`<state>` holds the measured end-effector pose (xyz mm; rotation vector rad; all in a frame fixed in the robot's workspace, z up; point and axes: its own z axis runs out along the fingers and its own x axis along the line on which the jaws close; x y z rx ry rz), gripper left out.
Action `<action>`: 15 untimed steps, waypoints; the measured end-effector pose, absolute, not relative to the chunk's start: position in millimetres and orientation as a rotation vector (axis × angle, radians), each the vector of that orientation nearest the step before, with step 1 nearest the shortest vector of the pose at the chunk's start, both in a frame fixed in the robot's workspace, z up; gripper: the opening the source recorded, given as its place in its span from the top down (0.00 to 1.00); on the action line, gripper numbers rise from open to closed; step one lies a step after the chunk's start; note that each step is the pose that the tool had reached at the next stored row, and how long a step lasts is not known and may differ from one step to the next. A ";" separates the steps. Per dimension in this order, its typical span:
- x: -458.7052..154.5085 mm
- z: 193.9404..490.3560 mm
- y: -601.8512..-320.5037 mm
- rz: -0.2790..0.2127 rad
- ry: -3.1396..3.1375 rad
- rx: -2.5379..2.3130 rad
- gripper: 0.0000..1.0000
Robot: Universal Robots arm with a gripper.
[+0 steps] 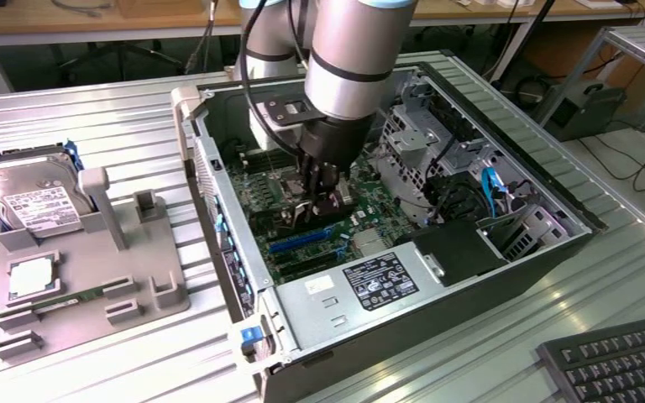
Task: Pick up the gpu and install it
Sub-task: 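Insert the gpu into the slot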
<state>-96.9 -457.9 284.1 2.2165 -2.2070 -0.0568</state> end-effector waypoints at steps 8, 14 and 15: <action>-102.3 274.6 -460.3 -0.039 -2.215 2.225 0.74; -102.4 270.4 -460.4 -0.039 -2.216 2.225 0.74; -102.4 269.2 -460.4 -0.039 -2.216 2.225 0.74</action>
